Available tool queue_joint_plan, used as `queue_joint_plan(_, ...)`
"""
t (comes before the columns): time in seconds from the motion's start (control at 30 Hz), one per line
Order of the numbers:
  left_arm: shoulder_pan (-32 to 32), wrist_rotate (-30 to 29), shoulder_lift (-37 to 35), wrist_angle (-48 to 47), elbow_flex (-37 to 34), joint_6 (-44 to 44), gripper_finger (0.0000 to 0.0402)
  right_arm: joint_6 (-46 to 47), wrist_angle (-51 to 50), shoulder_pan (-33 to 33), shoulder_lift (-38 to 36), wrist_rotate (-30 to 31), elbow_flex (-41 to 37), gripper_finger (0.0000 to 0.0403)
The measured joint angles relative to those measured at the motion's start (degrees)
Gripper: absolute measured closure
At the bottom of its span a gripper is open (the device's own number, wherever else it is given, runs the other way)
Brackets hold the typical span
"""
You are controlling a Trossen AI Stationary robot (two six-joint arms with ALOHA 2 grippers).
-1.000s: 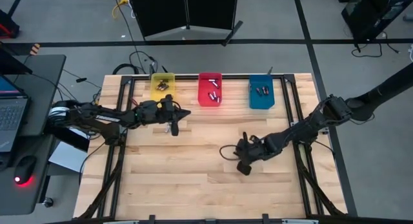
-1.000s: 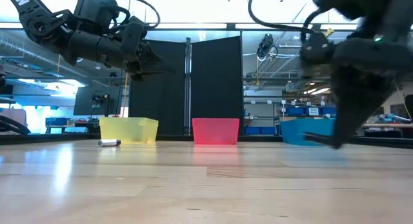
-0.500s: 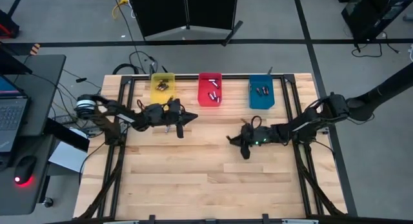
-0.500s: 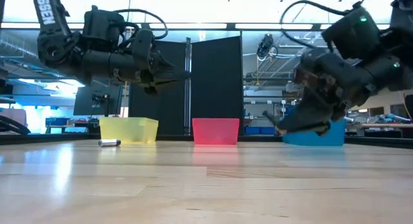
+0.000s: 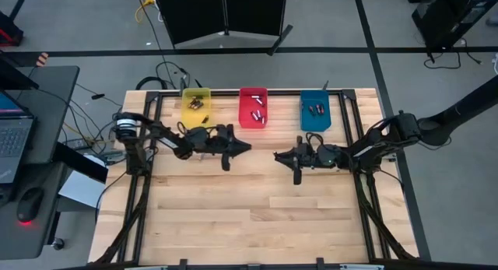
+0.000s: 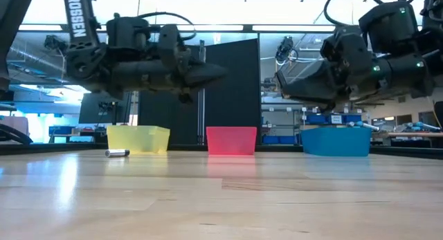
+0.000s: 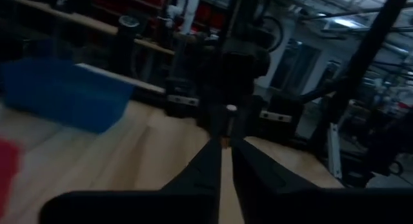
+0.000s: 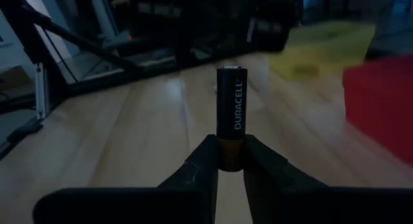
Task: Sort batteries
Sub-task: Put the brown battery into the yellow bin
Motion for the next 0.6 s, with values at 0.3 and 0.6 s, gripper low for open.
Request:
queue_joint_plan(0.3, -3.9, 1.1, 6.7, -0.1, 10.6, 4.9, 0.0264, -6.1, 5.2, 0.0, 0.0, 0.0, 0.0, 0.0343)
queue_joint_plan(0.6, -4.3, 1.6, 12.1, -0.2, 17.6, 5.8, 0.021, -9.2, 7.0, 0.4, 0.0, 0.0, 0.0, 0.0343)
